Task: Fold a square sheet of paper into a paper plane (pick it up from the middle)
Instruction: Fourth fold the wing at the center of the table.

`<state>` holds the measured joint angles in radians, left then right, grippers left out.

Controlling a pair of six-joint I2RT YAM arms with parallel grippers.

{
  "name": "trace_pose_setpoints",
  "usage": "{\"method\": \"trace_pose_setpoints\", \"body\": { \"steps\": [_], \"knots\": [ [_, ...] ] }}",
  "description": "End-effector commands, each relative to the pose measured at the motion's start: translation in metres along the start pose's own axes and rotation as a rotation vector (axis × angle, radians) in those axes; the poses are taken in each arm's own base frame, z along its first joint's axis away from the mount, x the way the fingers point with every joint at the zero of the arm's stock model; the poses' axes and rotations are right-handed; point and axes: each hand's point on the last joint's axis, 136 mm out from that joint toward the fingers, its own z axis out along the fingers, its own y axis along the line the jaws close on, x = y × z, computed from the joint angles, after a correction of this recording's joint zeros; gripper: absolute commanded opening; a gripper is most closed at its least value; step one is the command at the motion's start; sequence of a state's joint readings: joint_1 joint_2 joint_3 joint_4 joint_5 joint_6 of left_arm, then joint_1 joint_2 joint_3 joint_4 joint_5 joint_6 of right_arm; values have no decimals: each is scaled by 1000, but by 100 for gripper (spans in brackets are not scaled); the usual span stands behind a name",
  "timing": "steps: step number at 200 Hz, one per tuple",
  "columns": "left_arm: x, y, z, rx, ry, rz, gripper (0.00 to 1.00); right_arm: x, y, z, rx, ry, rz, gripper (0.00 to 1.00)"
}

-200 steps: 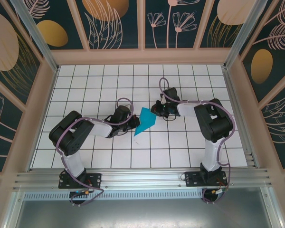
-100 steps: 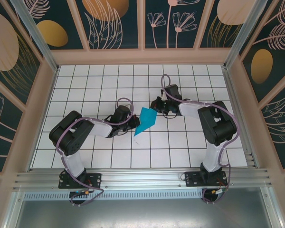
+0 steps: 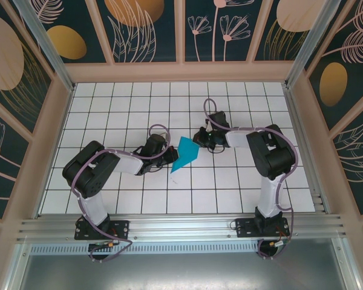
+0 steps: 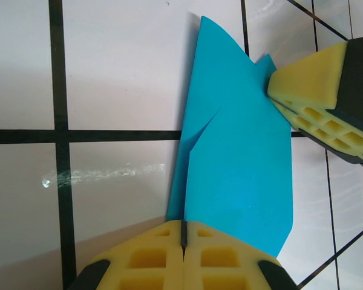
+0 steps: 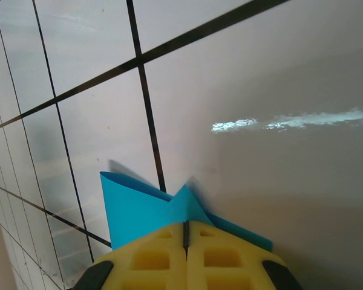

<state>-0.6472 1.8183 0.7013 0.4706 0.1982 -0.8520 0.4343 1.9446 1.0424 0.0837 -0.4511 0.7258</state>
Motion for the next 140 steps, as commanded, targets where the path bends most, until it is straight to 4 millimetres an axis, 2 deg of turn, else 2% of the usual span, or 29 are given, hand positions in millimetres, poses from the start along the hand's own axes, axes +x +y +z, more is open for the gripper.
{"method": "trace_pose_setpoints", "body": {
  "steps": [1,43,77,101,126,140],
  "knots": [
    [50,72,-2,-247,148,-19,0,-21,24,-26,-34,-57,-48,6],
    [50,70,-1,-241,148,-19,0,-14,8,-13,-15,-22,-24,6],
    [49,70,-1,-241,145,-18,0,-6,-14,2,31,1,11,6],
    [51,71,-1,-239,150,-24,0,-5,-38,9,117,7,34,6],
    [51,72,-2,-244,149,-18,0,-12,-30,4,113,-8,13,6],
    [51,71,-2,-244,150,-15,0,-21,-14,-7,97,-33,-16,6]
  ]
}}
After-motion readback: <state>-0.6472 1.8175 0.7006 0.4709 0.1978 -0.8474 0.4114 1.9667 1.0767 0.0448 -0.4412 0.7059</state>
